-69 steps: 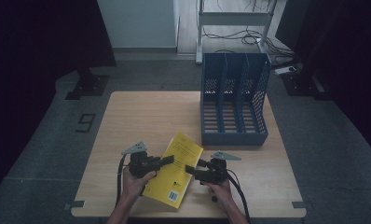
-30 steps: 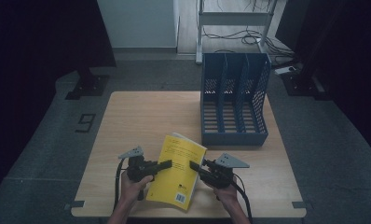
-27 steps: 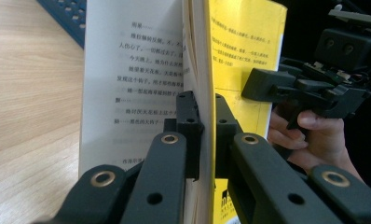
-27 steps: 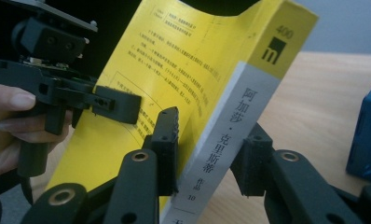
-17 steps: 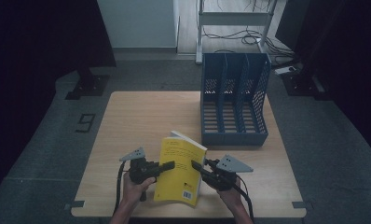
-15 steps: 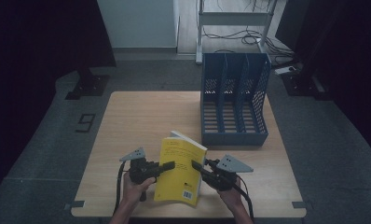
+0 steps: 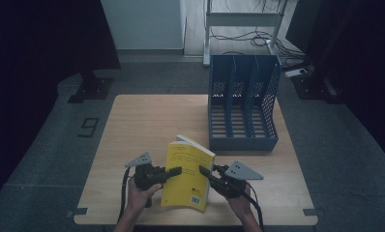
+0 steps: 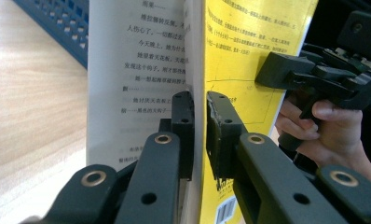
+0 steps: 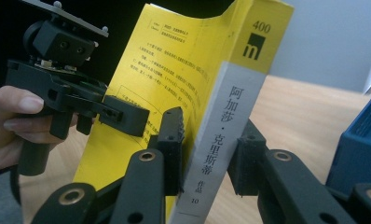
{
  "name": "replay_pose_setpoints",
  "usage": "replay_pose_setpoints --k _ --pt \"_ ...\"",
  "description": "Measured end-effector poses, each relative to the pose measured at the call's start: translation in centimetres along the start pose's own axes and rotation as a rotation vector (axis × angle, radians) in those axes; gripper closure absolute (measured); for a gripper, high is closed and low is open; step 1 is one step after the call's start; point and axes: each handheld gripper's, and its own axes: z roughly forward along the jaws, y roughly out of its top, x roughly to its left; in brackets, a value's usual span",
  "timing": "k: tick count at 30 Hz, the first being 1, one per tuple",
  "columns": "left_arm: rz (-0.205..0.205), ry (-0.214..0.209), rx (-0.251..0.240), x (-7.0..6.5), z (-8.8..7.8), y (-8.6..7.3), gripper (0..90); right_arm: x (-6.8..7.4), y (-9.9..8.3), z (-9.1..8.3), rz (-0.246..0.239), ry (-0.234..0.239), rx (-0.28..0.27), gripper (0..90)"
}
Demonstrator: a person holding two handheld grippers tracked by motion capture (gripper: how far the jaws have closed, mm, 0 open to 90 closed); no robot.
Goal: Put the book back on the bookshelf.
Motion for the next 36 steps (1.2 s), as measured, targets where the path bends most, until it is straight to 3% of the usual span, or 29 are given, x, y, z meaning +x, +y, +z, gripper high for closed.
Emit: replay_pose_setpoints --k 6,12,19,22,31,32,33,34,36 --pt "0.022 0.002 -0.01 -0.15 0.01 0.1 79.0 0.66 0.5 -0.48 -0.077 -0.023 -0.018 70.1" --pt "0.032 -0.006 0.008 0.05 0.06 0.05 76.1 0.39 0.36 -0.53 -0.076 -0.019 -0.015 70.2" --pt "0.035 0.006 -0.003 0.39 -0.13 0.09 63.8 0.18 0.38 -0.79 -0.099 0.023 -0.016 70.4" --pt "0.032 0.014 -0.028 0.54 -0.64 0.22 65.1 -0.06 0.37 -0.9 -0.08 0.039 -0.014 70.8" --pt "0.037 0.004 -0.019 0.41 -0.9 0.27 77.9 0.0 0.42 -0.88 -0.062 0.071 -0.026 70.8" --pt "0.05 -0.013 -0.01 0.29 -0.76 0.23 78.1 0.08 0.6 -0.73 -0.011 0.119 -0.058 69.0" --pt "0.05 -0.013 -0.01 0.29 -0.76 0.23 78.2 0.21 0.72 -0.64 -0.006 0.134 -0.063 68.8" --pt "0.07 -0.027 -0.003 0.01 -0.64 0.26 78.4 0.42 0.85 -0.53 -0.018 0.133 -0.056 68.7" --pt "0.078 -0.015 -0.003 -0.19 -0.62 0.3 79.2 0.55 0.99 -0.41 -0.029 0.11 -0.045 68.4"
